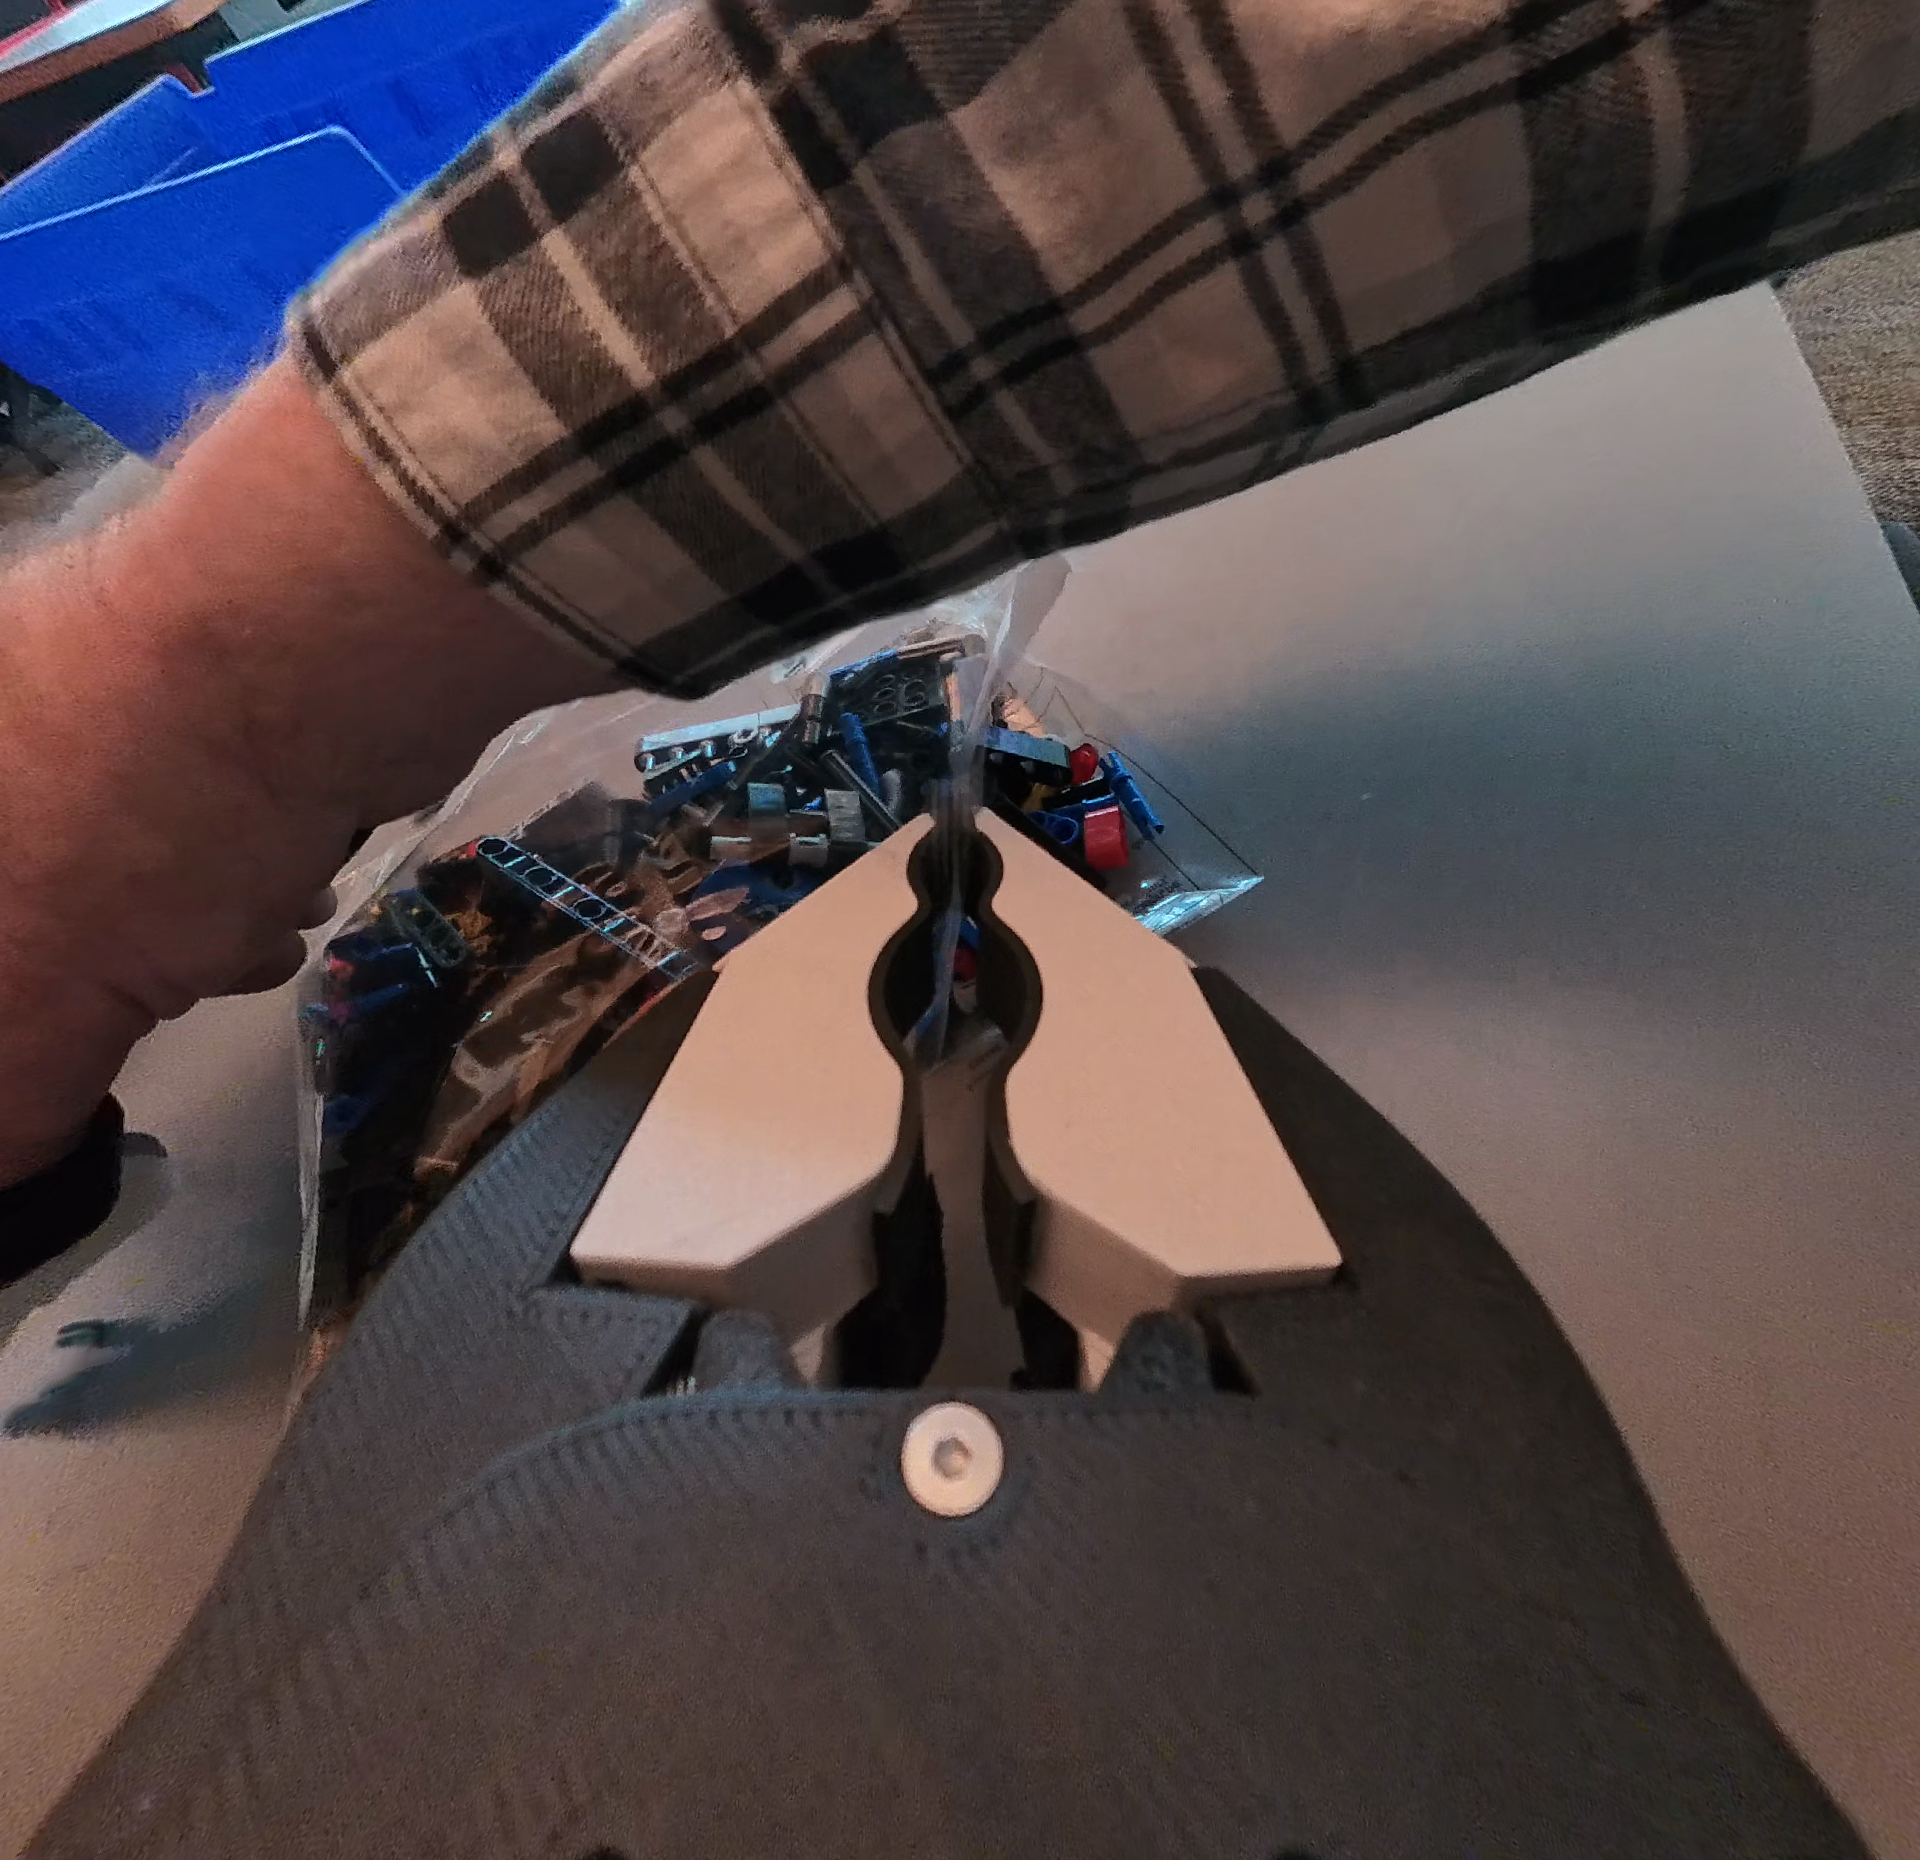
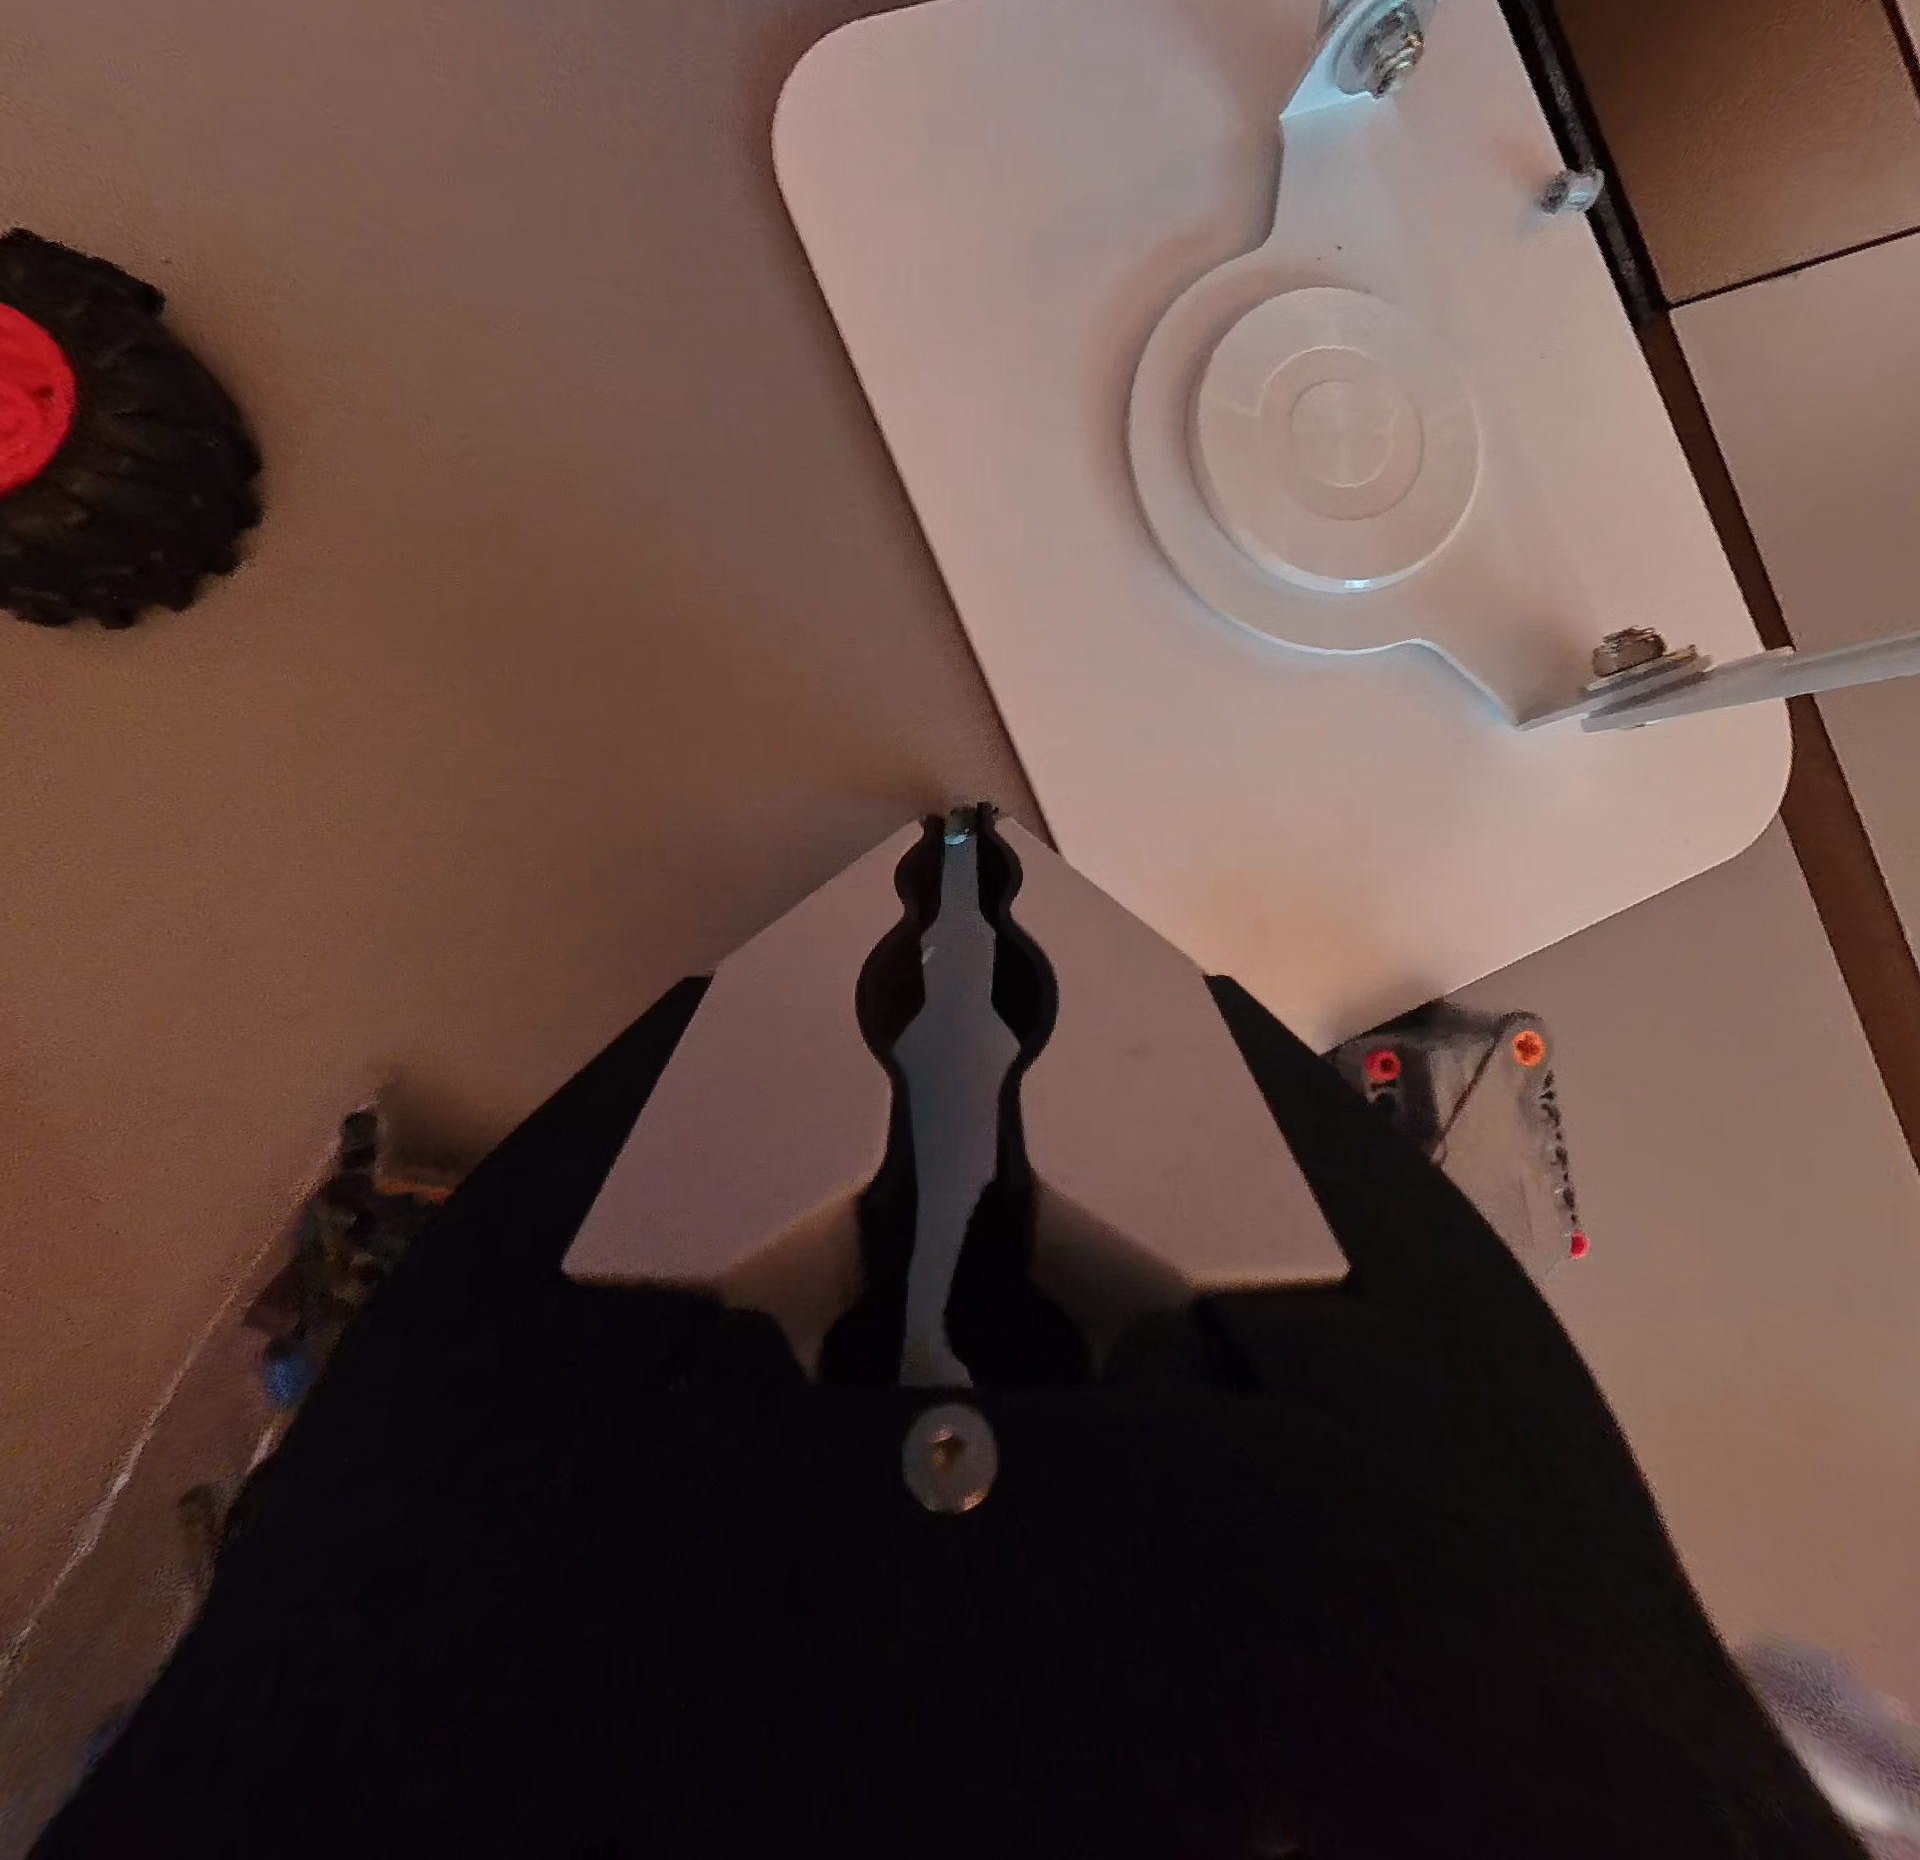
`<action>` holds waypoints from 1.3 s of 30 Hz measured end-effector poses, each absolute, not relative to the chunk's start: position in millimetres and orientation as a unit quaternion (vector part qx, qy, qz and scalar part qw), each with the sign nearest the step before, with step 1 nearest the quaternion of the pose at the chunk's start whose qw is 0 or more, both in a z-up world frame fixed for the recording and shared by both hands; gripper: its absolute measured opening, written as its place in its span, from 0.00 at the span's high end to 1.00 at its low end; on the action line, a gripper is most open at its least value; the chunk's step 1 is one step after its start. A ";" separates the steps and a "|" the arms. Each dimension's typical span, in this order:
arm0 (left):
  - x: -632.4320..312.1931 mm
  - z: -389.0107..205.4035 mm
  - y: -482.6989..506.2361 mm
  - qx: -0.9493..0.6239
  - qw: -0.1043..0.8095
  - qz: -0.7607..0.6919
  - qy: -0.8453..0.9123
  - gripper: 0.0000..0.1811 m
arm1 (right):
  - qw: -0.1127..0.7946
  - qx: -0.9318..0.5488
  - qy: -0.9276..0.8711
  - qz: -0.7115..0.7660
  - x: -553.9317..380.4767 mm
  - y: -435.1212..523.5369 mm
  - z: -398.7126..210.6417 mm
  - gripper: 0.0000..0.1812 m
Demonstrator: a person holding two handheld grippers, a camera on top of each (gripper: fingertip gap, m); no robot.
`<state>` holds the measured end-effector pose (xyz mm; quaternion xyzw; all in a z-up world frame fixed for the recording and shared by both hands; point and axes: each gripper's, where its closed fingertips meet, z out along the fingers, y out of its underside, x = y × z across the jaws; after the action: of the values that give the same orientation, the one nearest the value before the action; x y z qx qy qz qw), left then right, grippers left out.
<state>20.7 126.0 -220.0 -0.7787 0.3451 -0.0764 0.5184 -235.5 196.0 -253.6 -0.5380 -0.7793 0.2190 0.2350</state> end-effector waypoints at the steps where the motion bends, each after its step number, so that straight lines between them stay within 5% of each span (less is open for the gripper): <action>1: 20.5 -219.6 126.1 -0.778 0.519 -0.077 0.344 1.00 | 0.234 -0.534 -0.783 0.219 -232.0 191.5 -250.3 0.98; 14: -13.2 -193.5 140.5 -0.782 0.573 -0.127 0.208 1.00 | 0.299 -0.502 -0.758 0.289 -33.2 145.1 -98.8 0.98; 21: -14.4 -190.7 141.1 -0.778 0.581 -0.129 0.202 1.00 | 0.239 -0.546 -0.776 0.207 20.4 151.5 -187.7 0.97; 23: -14.5 -190.0 140.8 -0.777 0.582 -0.131 0.201 1.00 | 0.230 -0.561 -0.770 0.196 19.1 158.4 -203.6 0.87; 32: -1.0 -198.8 136.0 -0.782 0.557 -0.139 0.243 1.00 | 0.315 -0.580 -0.715 0.231 -2.7 216.8 -143.7 0.96; 39: 3.8 -200.4 133.2 -0.778 0.554 -0.138 0.261 1.00 | 0.252 -0.631 -0.714 0.171 -71.4 281.7 -225.0 0.91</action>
<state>3.8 133.2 -200.4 -0.7782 0.2613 -0.1376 0.5543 -71.4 281.7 -225.0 -0.6309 -0.7136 0.1712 0.2518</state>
